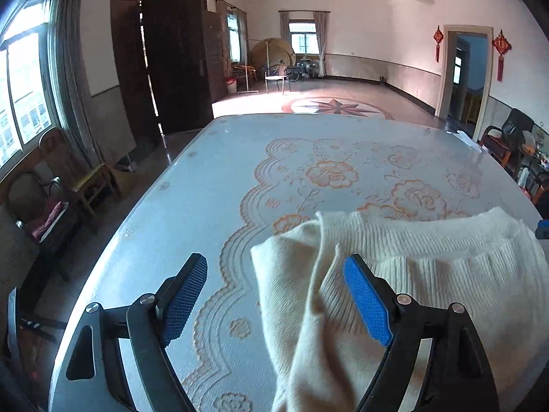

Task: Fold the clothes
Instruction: 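Open both grippers and release the folded hem onto the sweater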

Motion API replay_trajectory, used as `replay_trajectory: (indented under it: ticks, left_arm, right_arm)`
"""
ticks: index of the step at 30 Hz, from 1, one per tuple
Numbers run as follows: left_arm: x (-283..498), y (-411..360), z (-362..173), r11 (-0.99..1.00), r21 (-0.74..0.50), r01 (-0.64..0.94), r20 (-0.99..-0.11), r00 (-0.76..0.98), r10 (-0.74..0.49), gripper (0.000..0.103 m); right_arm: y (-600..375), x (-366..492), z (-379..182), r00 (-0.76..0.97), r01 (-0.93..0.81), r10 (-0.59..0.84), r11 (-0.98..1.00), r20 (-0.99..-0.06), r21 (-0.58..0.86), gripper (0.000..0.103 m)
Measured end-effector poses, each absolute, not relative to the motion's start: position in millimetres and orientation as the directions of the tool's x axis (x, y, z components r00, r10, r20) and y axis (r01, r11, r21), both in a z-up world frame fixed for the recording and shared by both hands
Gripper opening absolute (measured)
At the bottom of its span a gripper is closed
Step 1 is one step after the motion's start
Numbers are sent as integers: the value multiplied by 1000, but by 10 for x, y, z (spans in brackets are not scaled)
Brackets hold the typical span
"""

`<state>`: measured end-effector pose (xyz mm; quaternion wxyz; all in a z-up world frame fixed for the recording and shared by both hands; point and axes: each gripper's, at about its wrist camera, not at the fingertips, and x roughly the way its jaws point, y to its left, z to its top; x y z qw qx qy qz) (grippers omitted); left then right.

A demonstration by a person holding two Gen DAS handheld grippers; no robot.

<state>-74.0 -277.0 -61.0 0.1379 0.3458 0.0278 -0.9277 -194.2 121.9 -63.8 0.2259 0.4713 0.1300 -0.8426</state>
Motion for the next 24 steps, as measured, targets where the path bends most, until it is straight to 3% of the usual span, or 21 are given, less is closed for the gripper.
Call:
replay_trajectory:
  ticks: [3, 6, 7, 10, 14, 19, 24]
  left_arm:
    - [-1129, -2677, -737, -973, 69, 219, -722, -662, -200, 84]
    - [-1421, -2625, -1019, -963, 188, 193, -790, -552, -266, 84]
    - [-1449, -2640, -1127, -958, 217, 187, -796, -534, -285, 84]
    - [-1412, -2682, -1191, -948, 237, 211, -774, -549, -316, 84]
    - [-1388, -2809, -1179, -904, 296, 309, -726, -542, -423, 84]
    - [-1309, -2986, -1279, -911, 220, 348, -747, -541, -387, 84]
    - [-1100, -3080, -1055, -891, 192, 411, -712, -567, -414, 84]
  right_arm:
    - [999, -2103, -822, -408, 525, -168, -848, -897, -79, 31]
    - [931, -2168, -997, -362, 511, -145, -857, -921, -65, 31]
    - [931, -2187, -1042, -339, 506, -157, -862, -928, -39, 23]
    - [962, -2176, -1024, -350, 492, -169, -870, -921, -27, 7]
    - [1161, -2203, -872, -438, 397, -176, -918, -882, -14, 5]
    - [1347, -2297, -1042, -450, 311, -151, -950, -880, 4, 5]
    - [1474, -2270, -1051, -472, 256, -177, -965, -864, 58, 24]
